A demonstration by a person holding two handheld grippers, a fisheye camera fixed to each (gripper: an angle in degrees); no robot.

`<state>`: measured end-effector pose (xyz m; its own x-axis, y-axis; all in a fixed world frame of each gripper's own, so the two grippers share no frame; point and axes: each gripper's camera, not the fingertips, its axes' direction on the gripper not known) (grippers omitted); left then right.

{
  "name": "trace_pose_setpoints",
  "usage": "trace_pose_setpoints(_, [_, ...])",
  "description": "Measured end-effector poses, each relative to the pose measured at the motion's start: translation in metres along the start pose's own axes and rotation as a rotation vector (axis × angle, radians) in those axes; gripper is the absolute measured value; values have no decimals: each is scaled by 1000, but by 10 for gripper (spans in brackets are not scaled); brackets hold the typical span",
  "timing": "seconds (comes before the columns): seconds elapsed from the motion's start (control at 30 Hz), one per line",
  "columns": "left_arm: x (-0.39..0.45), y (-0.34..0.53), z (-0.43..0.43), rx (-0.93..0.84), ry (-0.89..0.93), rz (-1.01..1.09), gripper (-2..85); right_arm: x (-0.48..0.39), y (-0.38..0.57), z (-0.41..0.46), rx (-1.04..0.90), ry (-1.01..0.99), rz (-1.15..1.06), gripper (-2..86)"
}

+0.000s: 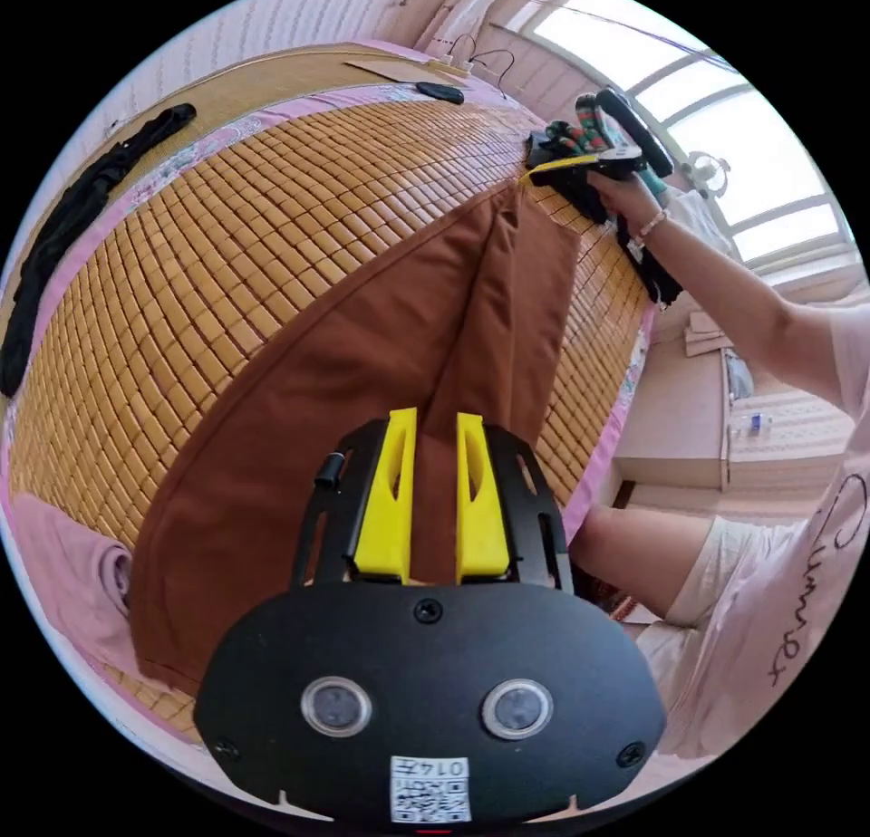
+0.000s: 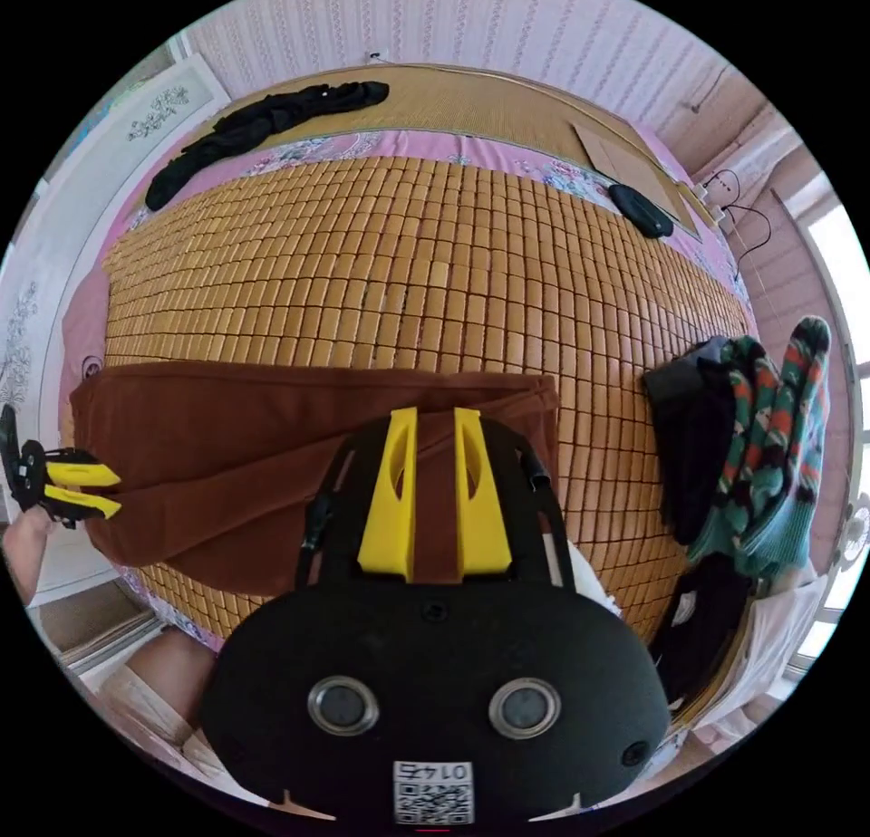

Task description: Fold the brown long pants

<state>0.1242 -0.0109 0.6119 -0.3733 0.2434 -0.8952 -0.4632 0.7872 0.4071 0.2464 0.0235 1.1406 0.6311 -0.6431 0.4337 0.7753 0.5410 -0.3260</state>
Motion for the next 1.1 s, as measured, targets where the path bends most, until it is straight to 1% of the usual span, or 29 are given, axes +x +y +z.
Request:
trace_pose_setpoints(0.03, [7,11,1,32,67,-31,81,1,16,1,8,-58,31,92])
trace_pose_setpoints(0.07, [13,20,6,34,93,-54,97,1,30,9,-3,-95,63,114])
trace_pose_setpoints(0.1, [16,23,10,29,93,-64,104,0,36,15,-15,-110,74,126])
trace_pose_setpoints(0.2, [24,31,43,-63,52,-87,120,2,53,57,-94,-189,150,132])
trace_pose_setpoints(0.23, [27,31,56,-108,14,-57,118,5,57,74,-129,-280,195,123])
trace_pose_setpoints(0.27, [31,31,65,-129,-67,-18,111,10,63,84,-119,-298,264,107])
trace_pose_setpoints(0.33, [35,29,66,-135,-120,30,104,13,73,88,-83,-242,317,73])
trace_pose_setpoints(0.4, [32,24,66,-173,-122,40,91,15,82,91,-64,-234,323,41])
trace_pose_setpoints(0.5, [19,21,64,-198,-70,24,43,22,96,94,-34,-299,319,25])
trace_pose_setpoints(0.57, [12,23,62,-192,-27,15,10,30,106,91,-10,-334,312,18])
trace_pose_setpoints(0.7, [13,30,54,-171,-50,40,-6,47,126,64,80,-412,284,13])
trace_pose_setpoints(0.77, [21,36,41,-152,-71,69,-7,61,154,34,175,-495,288,11])
trace_pose_setpoints(0.83, [32,42,24,-131,-68,107,-6,68,186,7,249,-510,287,9])
trace_pose_setpoints(0.87, [43,49,11,-115,-57,158,-4,72,211,-9,265,-499,297,8])
trace_pose_setpoints(0.9, [49,54,5,-107,-45,189,-2,73,224,-16,263,-492,305,7])
trace_pose_setpoints(0.97, [69,76,-6,-90,61,286,10,77,279,-32,214,-443,360,3])
trace_pose_setpoints(1.0, [72,81,-4,-93,95,290,15,78,293,-31,186,-426,380,2])
trace_pose_setpoints(1.07, [77,97,13,-117,211,241,44,82,349,-4,23,-356,506,0])
trace_pose_setpoints(1.1, [79,100,17,-127,235,233,45,84,363,8,-21,-359,549,-1])
